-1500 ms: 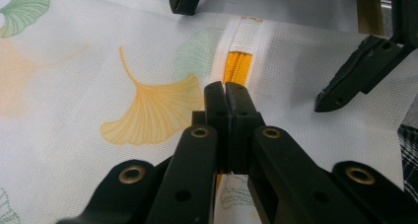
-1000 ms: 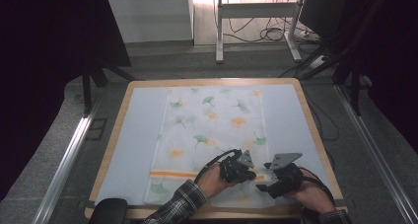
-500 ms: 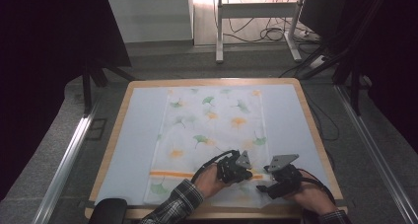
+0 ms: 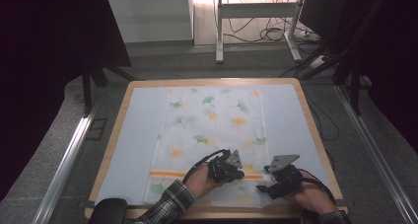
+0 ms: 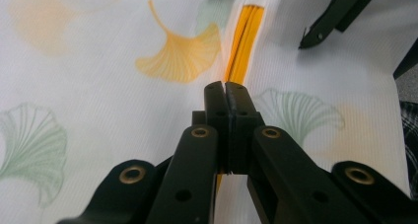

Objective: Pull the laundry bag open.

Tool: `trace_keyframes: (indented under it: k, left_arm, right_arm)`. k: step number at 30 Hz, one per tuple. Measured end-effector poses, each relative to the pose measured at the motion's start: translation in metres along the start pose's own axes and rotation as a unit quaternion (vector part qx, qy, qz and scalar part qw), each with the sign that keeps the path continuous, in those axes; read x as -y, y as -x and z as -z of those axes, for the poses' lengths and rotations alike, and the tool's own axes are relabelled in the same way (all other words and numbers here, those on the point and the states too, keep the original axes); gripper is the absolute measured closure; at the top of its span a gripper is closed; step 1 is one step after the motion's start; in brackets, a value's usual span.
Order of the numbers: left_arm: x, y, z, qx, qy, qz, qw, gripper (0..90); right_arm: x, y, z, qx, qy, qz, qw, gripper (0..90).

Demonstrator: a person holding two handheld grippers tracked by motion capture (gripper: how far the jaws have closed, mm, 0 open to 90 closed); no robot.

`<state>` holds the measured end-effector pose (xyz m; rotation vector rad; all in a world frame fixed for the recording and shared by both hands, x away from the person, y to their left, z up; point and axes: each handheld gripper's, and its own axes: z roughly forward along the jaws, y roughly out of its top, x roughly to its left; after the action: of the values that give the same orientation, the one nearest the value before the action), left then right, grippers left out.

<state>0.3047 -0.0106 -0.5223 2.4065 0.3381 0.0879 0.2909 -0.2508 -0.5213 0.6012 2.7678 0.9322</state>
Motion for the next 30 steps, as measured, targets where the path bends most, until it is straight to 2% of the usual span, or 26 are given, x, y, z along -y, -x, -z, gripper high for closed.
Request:
trace_keyframes:
  k: [19,26,30]
  left_arm:
    - [0.044,-0.004,0.036,-0.025,-0.009,0.046,0.9986,90.0]
    - [0.059,-0.006,0.049,-0.034,-0.009,0.065,0.9973,90.0]
    - [0.074,-0.008,0.061,-0.043,-0.014,0.081,0.9957,90.0]
  right_arm:
    - [0.0,0.0,0.0,0.002,0.001,-0.002,1.0,24.0]
    - [0.001,0.0,0.0,0.001,0.002,-0.001,1.0,24.0]
    - [0.0,0.0,0.0,0.001,0.002,-0.003,1.0,24.0]
